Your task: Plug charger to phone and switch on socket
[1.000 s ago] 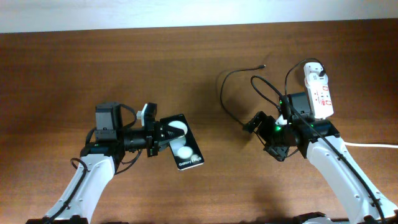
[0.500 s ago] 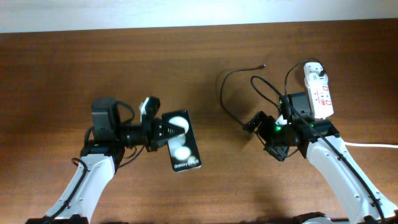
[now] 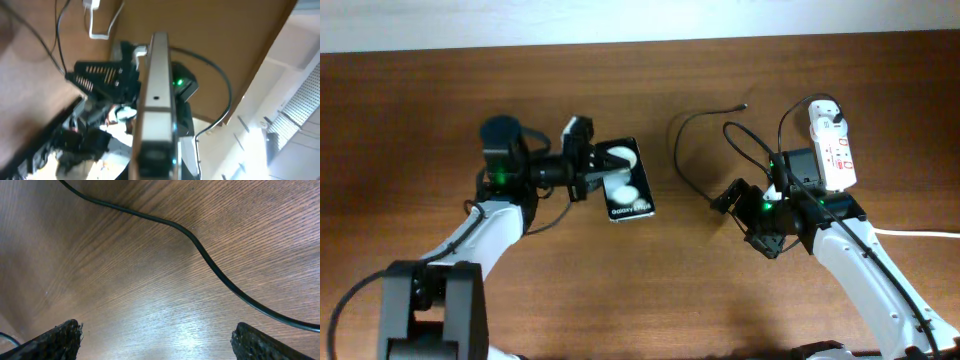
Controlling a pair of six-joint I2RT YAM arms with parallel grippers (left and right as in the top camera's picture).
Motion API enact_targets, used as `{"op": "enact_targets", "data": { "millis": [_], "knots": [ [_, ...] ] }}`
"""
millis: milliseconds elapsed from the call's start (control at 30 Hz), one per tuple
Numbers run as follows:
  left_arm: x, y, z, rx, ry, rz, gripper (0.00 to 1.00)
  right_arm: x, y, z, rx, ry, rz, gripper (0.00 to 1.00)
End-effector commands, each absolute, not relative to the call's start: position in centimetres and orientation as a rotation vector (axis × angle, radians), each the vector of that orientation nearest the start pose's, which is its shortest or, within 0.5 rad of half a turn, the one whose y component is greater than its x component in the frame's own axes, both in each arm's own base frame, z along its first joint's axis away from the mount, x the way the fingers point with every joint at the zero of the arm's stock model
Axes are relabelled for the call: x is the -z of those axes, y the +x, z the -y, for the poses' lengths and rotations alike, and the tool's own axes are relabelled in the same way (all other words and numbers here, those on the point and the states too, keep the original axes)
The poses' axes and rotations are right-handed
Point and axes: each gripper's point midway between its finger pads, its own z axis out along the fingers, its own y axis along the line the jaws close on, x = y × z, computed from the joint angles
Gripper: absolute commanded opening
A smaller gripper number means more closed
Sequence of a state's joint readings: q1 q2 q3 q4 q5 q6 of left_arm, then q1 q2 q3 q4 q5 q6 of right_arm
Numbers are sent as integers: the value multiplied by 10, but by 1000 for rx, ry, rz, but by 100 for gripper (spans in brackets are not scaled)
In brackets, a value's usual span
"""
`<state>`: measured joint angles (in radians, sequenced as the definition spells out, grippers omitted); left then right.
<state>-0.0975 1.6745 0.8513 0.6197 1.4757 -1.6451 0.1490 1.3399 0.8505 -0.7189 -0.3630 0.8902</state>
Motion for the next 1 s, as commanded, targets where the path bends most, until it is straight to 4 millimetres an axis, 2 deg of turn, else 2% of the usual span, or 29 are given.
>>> {"op": "enact_targets", "data": {
  "millis": [0,100,133,400,500,533,633,767,967],
  "knots": [
    [-227,307,213,2428,-277,-2485,0,-92,277,-100,-723,962,-2738,99],
    [-227,307,214,2499,-666,-2607,0,-92,277,-100,-723,962,-2738,99],
    [-227,311,214,2487,-690,-2588,0,-92,277,-100,-723,962,-2738,99],
    [-227,307,214,2499,-664,-2608,0,-92,277,-100,-723,962,-2738,99],
    [-227,307,214,2500,-662,-2609,0,-95,289,-96,-699,949,-2688,99],
    [-227,307,214,2500,-661,-2609,0,-98,290,-102,-756,944,-2686,99],
    [-227,308,213,2499,-664,-2605,0,-98,279,-110,-813,951,-2732,99],
    [-227,309,210,2497,-673,-2596,0,-90,248,-111,-793,1029,-2858,99],
    [-227,309,210,2497,-673,-2596,0,-86,244,-105,-736,1050,-2872,99]
  ]
}}
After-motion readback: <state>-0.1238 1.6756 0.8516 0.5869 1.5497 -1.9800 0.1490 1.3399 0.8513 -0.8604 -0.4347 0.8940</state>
